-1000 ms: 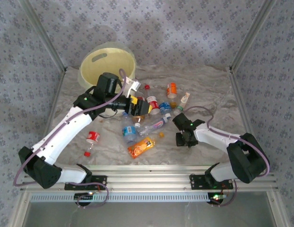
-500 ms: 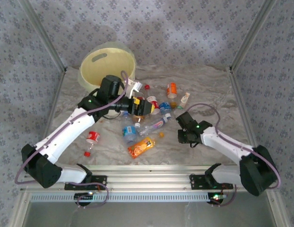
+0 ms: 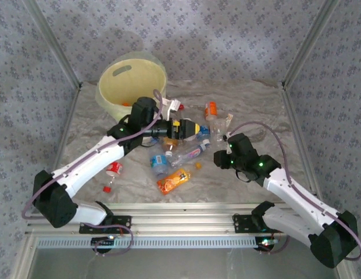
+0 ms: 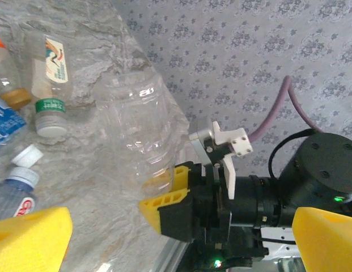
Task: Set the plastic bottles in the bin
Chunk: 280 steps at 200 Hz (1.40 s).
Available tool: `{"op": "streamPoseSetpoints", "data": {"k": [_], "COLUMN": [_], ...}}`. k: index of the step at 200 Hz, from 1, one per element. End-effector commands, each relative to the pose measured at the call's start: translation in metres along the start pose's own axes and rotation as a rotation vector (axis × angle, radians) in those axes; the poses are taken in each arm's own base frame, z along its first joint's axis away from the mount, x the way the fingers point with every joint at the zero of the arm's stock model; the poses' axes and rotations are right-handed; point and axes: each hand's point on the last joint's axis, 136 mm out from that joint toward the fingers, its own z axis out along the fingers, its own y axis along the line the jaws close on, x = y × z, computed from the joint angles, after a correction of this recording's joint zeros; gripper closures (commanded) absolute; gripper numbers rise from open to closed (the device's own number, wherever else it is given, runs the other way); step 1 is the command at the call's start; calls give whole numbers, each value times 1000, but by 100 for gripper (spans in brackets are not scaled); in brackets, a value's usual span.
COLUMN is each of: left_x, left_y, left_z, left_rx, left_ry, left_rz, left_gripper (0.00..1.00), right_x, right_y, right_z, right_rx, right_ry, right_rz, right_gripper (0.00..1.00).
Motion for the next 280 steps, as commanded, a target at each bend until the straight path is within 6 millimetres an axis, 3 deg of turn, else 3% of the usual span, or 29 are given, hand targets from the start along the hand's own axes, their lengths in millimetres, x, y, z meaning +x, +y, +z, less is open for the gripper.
{"op": "streamPoseSetpoints", "data": {"k": [1, 55, 121, 217, 280], "left_x": [-9, -5, 0, 1, -4], "left_y": [-2, 9, 1, 9, -4], "left_z": [13, 35, 51, 58, 56], "left_rx": [38, 45, 103, 14, 61], "left_ry": [-50, -60, -56, -45, -54], "left_rz": [-44, -71, -16, 40, 8], "left_gripper": [1, 0, 1, 23, 44], "right_x": [-24, -31, -24, -10, -6], "right_y": [33, 58, 79, 87, 85], "right_z": [-18, -34, -37, -27, -17], "right_rx": [-144, -260, -360, -371, -333], "right_ry": [-79, -109, -78, 5, 23], "right_rz": [-36, -72, -106, -137, -152], "right_gripper": [72, 72, 71, 71, 67]}}
